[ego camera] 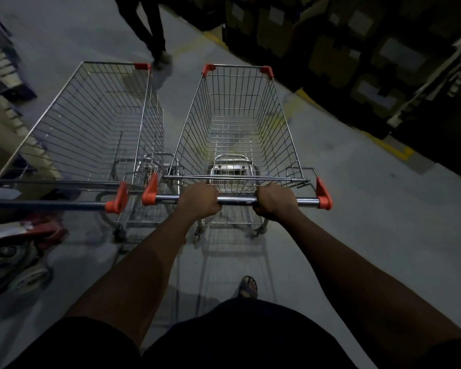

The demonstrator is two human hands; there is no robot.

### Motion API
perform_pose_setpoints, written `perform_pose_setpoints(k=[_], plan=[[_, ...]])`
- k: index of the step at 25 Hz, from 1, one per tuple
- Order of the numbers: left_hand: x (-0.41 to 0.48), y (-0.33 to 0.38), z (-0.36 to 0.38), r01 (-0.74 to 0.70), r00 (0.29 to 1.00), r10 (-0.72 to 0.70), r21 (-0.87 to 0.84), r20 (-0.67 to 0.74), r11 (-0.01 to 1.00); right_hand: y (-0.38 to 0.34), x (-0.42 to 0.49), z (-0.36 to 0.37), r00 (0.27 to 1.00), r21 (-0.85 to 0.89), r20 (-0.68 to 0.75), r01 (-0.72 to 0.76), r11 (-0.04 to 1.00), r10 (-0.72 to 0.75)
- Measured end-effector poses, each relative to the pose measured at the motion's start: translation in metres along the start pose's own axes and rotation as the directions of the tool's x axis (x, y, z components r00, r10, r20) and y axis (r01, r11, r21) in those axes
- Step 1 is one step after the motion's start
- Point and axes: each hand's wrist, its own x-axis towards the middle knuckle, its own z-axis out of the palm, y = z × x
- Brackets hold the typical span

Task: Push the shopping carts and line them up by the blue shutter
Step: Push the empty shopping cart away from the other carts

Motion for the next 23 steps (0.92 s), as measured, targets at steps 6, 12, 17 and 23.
perform_pose_setpoints(k=[6,12,17,23], plan=[[-0.070,-0.002,0.023,-0.098,0.994,0.102,0.127,-0.025,0.987,-0.046,-0.069,0.025,0.997,0.041,0.000,-0.083,0.996,0.083],[-0.134,0.006,0.045,-0.195,0.979,0.202,0.155,-0.030,0.968,-0.086,-0.146,0.048,0.979,0.068,-0.007,-0.202,0.977,0.202],[-0.182,0.016,0.064,-0.301,0.949,0.314,0.188,-0.040,0.935,-0.118,-0.218,0.068,0.954,0.117,0.005,-0.299,0.947,0.301],[-0.248,0.045,0.080,-0.401,0.912,0.410,0.226,0.007,0.888,-0.152,-0.313,0.089,0.915,0.151,0.024,-0.401,0.904,0.402]])
